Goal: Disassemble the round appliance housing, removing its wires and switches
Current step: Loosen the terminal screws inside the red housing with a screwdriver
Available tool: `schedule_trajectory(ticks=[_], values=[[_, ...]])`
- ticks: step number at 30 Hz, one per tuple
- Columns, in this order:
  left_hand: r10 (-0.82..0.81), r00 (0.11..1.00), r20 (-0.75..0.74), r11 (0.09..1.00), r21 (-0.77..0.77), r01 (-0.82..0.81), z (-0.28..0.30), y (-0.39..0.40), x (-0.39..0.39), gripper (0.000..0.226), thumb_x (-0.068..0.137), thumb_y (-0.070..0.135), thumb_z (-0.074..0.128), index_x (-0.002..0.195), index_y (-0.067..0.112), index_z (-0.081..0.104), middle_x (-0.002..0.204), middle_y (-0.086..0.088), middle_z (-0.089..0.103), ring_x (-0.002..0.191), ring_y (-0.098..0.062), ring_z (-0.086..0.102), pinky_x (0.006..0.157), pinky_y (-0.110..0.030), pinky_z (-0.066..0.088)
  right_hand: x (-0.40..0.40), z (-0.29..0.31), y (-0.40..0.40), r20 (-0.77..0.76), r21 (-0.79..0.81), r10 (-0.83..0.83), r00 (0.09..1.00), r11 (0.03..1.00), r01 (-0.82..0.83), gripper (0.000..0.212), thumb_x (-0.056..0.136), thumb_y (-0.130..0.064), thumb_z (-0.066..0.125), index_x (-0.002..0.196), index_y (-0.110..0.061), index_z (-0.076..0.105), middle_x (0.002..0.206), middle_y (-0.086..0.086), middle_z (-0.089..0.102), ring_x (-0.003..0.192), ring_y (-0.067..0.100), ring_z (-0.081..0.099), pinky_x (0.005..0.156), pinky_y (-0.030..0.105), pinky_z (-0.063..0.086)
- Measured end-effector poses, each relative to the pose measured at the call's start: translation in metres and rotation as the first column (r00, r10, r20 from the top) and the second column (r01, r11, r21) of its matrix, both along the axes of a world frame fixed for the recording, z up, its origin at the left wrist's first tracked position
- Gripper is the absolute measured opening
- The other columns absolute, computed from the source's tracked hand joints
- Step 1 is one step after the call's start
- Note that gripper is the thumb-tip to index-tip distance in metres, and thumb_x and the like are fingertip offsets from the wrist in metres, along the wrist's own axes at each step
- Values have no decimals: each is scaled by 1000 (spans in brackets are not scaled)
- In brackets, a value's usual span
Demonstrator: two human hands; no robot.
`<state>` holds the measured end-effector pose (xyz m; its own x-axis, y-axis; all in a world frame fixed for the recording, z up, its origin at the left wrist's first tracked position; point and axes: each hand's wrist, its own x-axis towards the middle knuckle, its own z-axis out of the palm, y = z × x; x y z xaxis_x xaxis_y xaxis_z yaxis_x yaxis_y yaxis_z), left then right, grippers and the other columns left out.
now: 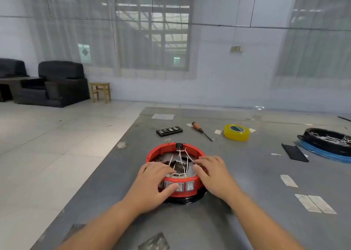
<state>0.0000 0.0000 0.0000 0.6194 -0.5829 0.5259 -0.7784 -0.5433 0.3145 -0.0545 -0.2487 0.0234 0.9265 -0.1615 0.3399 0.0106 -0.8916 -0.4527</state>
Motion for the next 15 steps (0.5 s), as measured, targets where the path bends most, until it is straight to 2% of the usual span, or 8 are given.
schedule_trajectory(ticks=[3, 5, 8, 10, 12, 15], values=[[22, 997, 80, 998, -61, -18, -10, 0, 7, 44, 95, 64, 54, 123, 32, 69, 121, 20, 64, 124, -2, 48, 118, -20, 16, 5, -10, 9, 59, -105, -30, 998, 994, 36, 44, 108, -46, 29, 139, -34, 59, 147, -16, 50, 139, 3, 31, 113, 19, 20], [33, 994, 104, 996, -86, -25, -13, -2, 12, 45, 94, 65, 54, 122, 33, 69, 120, 21, 64, 123, -2, 48, 117, -16, 11, 5, -11, 16, 48, -111, -78, 996, 990, 83, 47, 108, -48, 26, 143, -35, 54, 153, -16, 45, 141, 4, 35, 114, 24, 29], [32, 993, 116, 996, -89, -22, -19, 0, 21, 47, 94, 69, 51, 123, 37, 68, 120, 23, 63, 124, -4, 50, 119, -23, 17, 3, -4, 18, 78, -223, -179, 981, 956, 192, 55, 104, -56, 22, 144, -34, 52, 151, -14, 48, 135, 11, 49, 106, 33, 46], [36, 993, 109, 995, -97, -25, -22, -1, 24, 46, 95, 70, 50, 122, 38, 68, 119, 23, 63, 125, -6, 52, 121, -29, 20, -1, -1, 13, 128, -317, -246, 961, 908, 275, 50, 104, -54, 29, 135, -29, 58, 137, -8, 60, 123, 16, 58, 99, 34, 48], [52, 993, 108, 993, -115, -40, -24, -4, 24, 45, 95, 69, 49, 120, 37, 68, 117, 22, 63, 125, -6, 52, 124, -31, 18, -6, -1, 6, 90, -387, -375, 923, 841, 380, 42, 103, -53, 35, 125, -27, 61, 125, -5, 64, 114, 20, 61, 93, 36, 46], [66, 994, 91, 988, -144, -53, -22, -4, 24, 48, 95, 69, 48, 120, 34, 70, 117, 19, 64, 128, -8, 48, 125, -34, 16, -7, -9, 1, -78, -431, -525, 848, 784, 446, 42, 102, -56, 36, 117, -25, 59, 127, -2, 58, 113, 24, 58, 90, 38, 50]])
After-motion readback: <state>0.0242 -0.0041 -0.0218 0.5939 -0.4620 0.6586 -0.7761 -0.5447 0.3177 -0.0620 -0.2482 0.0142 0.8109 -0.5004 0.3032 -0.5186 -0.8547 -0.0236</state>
